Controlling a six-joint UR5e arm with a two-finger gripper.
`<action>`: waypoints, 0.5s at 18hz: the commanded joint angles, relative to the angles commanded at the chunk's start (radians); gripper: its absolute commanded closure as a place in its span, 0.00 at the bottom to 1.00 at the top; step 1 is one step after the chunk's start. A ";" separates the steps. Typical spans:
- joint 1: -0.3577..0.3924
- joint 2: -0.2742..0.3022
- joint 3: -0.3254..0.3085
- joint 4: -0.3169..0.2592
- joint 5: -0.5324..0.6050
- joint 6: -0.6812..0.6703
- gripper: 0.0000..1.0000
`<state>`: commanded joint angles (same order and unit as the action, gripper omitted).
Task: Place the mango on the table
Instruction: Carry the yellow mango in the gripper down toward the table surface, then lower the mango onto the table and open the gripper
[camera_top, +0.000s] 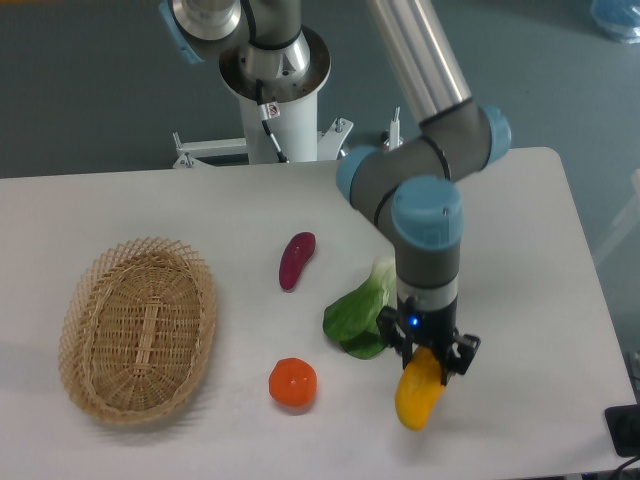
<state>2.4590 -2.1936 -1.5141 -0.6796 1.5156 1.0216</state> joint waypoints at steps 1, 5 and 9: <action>-0.002 0.000 -0.008 0.000 0.002 0.000 0.43; -0.011 -0.011 -0.021 0.000 0.002 0.000 0.42; -0.012 -0.021 -0.020 0.002 0.002 0.002 0.39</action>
<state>2.4467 -2.2150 -1.5340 -0.6780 1.5171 1.0232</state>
